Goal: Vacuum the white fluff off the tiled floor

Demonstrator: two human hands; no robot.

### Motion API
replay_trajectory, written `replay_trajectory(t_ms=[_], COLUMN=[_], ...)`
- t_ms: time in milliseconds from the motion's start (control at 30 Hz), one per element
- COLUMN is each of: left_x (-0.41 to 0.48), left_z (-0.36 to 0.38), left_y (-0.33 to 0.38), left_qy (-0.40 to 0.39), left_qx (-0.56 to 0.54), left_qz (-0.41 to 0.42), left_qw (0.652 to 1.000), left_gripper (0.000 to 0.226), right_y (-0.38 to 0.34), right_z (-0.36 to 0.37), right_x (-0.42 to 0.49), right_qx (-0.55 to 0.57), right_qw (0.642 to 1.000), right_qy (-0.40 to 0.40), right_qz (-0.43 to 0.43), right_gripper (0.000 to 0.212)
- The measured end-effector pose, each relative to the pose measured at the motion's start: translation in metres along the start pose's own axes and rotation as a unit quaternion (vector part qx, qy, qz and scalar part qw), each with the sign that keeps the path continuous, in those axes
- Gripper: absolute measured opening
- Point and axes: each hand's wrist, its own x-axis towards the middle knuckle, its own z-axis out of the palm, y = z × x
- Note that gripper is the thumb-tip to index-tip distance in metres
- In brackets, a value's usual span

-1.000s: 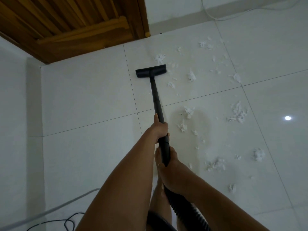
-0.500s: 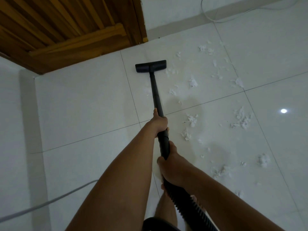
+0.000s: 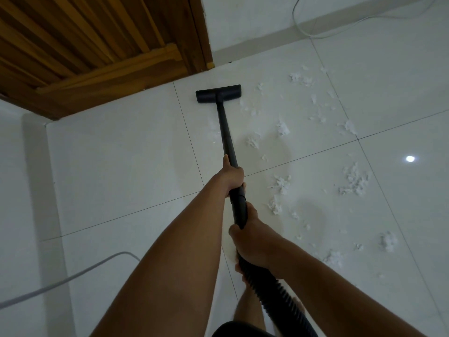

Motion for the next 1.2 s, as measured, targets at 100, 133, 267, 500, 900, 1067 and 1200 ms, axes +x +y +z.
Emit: replay_trajectory(t_ms=[100,133,267,500,900,1067,1200], left_x=[0.003,0.005,0.010,0.019,0.025,0.010,-0.005], left_z=[-0.004,-0.006,-0.011,-0.019,-0.026,-0.026,-0.015], left_y=[0.010,0.013,0.023,0.035,0.050,0.048,0.030], left_qy=[0.002,0.002,0.002,0.003,0.012,0.025,0.022], left_qx=[0.011,0.013,0.009,0.015,0.019,0.023,0.043], left_qz=[0.001,0.001,-0.002,0.002,0.000,0.022,0.027], left_qw=[1.000,1.000,1.000,1.000,1.000,0.999,0.998], left_gripper=[0.074,0.074,0.074,0.075,0.076,0.075,0.074], right_y=[-0.010,-0.013,-0.024,-0.038,-0.053,-0.053,-0.034], right_z=[-0.003,-0.004,-0.006,-0.008,-0.010,-0.002,0.005], right_x=[0.002,0.004,0.008,0.016,0.021,0.008,-0.007], right_qx=[-0.003,0.000,0.004,0.014,0.019,0.003,-0.024], right_qw=[1.000,1.000,1.000,1.000,1.000,0.999,0.998], right_qy=[0.001,-0.001,-0.001,0.002,0.013,0.038,0.052], right_qz=[0.000,0.000,0.002,0.006,-0.004,-0.028,-0.023], right_gripper=[0.068,0.067,0.066,0.064,0.063,0.062,0.066])
